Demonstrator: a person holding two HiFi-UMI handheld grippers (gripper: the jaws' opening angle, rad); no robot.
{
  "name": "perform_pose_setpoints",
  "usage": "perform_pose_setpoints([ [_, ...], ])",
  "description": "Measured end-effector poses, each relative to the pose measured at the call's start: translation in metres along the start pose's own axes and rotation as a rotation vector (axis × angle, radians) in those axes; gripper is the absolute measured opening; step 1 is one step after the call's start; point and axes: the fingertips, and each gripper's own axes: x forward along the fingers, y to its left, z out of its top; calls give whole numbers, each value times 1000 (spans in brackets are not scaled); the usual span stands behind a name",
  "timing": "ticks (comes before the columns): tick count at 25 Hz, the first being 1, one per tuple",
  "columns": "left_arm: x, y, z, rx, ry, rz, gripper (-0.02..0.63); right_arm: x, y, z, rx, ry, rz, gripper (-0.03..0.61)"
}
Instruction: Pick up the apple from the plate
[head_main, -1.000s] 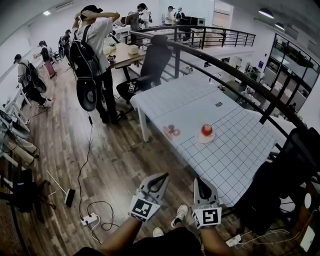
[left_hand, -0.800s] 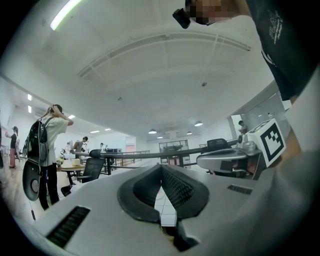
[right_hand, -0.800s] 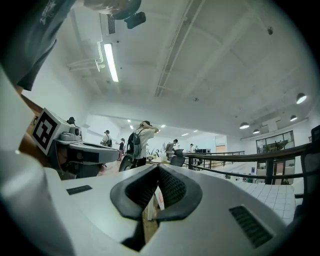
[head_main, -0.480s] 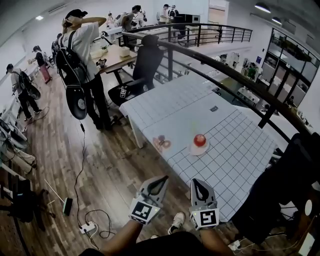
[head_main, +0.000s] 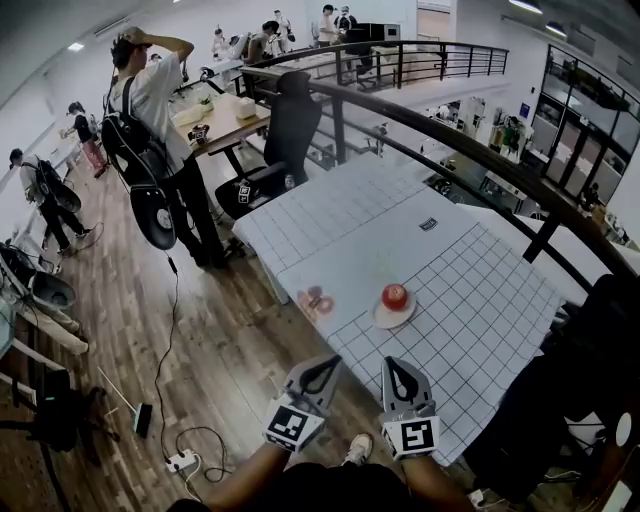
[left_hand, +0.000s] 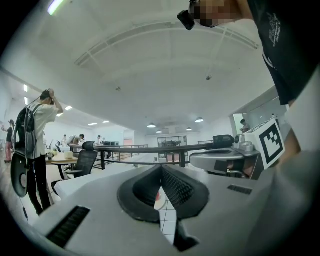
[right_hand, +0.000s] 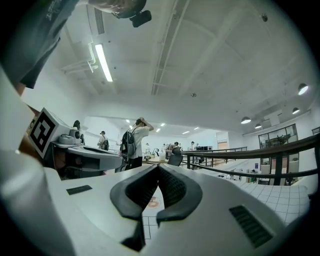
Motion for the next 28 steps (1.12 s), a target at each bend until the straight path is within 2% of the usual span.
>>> perform_pose_setpoints([
  [9, 46, 11, -4, 20, 22, 4, 21, 22, -38, -15, 21, 5, -5, 23],
  [15, 67, 24, -10, 9, 5, -38, 23, 47, -41, -29, 14, 13, -4, 23],
  [21, 102, 59, -17, 12, 1, -89, 21, 84, -55, -37, 3, 40, -59, 23],
  [28, 142, 113, -9, 43, -24, -129, 21, 136, -66, -48, -2, 76, -119, 23],
])
